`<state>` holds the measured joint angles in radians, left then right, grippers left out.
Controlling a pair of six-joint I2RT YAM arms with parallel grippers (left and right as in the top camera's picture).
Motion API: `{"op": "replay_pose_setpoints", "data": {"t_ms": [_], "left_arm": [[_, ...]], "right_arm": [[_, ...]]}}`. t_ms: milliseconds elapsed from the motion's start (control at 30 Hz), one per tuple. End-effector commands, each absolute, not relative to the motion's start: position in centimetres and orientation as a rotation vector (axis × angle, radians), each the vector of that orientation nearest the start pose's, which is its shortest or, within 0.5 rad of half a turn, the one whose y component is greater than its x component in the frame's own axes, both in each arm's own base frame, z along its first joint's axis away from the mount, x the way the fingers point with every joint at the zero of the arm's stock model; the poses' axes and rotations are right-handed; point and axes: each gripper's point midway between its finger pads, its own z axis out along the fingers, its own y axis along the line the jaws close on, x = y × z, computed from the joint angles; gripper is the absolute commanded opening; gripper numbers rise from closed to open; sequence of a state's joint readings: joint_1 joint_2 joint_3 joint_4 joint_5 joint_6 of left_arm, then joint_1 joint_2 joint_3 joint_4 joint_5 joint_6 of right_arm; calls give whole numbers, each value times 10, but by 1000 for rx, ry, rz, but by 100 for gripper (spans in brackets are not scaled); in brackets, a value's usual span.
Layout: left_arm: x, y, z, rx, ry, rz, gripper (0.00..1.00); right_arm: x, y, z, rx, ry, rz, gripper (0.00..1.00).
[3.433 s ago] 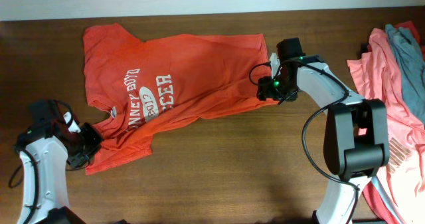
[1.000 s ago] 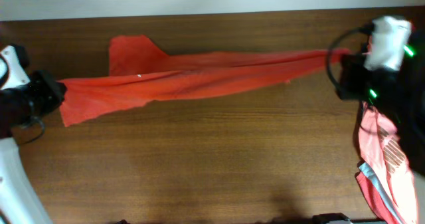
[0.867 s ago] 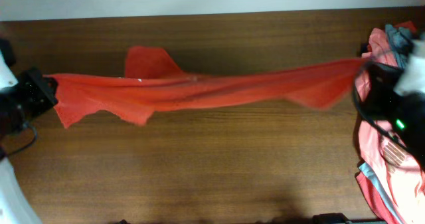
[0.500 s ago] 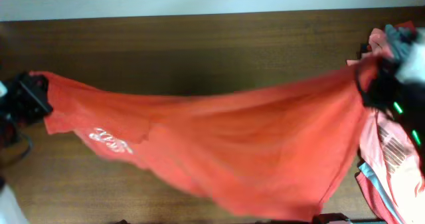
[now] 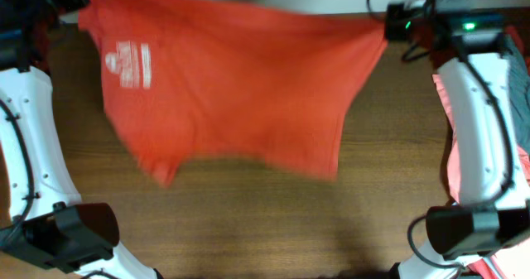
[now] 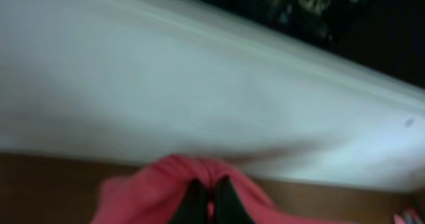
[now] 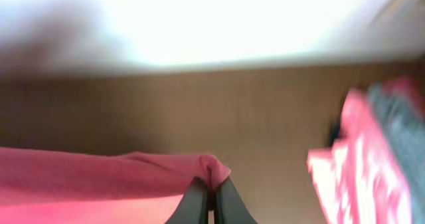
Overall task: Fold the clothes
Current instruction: 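Lift the shirt with both grippers and swing it away from the robot, then lay the shirt flat on the table pulling both grippers back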
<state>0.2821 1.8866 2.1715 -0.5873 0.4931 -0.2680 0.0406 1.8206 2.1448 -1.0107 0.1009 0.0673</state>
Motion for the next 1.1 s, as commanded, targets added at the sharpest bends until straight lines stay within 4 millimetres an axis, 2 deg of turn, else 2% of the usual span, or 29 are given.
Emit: {"op": "replay_pose_setpoints", "data": {"t_ms": [0,33,67,167,267,300,333,433,567,700,767,800,833,900,1000,1067], "left_arm": [[494,70,525,-99,1662,-430,0],[485,66,521,-88,1708,-425,0],[479,61,508,-82,1771,-424,0],[460,43,445,-90,2037,-460,0],[431,30,369,-142,2368,-474,0],[423,27,347,-148,2466,-468,0],[412,24,317,-154,2600,-450,0],[396,21,266,-162,2820,-416,0],[371,9,197,-165,3080,-480,0],[329,13,144,-226,3313,-452,0],[312,11,126,-248,3385,-475,0],[300,12,115,-272,3439,-452,0],[284,21,101,-349,3515,-337,0],[265,31,86,-460,3584,-191,0],[249,28,71,-492,3622,-193,0],[244,27,69,-508,3610,-188,0]], "right_arm": [[461,-3,447,104,2036,-55,4],[455,-4,448,107,2052,-63,4],[449,-7,438,111,2098,-80,4],[433,-11,400,107,2261,-126,4],[415,-13,343,96,2492,-169,4],[406,-14,317,83,2593,-184,4],[400,-14,300,78,2659,-197,4],[384,-15,255,63,2817,-219,4],[353,-16,193,-11,3037,-253,4],[326,-16,162,-26,3170,-258,4],[314,-16,151,-16,3227,-266,4],[308,-16,147,-10,3250,-270,4],[301,-16,143,-6,3278,-272,4],[290,-17,138,23,3326,-265,4],[276,-20,132,78,3371,-212,4],[269,-23,131,119,3380,-172,4]]}}
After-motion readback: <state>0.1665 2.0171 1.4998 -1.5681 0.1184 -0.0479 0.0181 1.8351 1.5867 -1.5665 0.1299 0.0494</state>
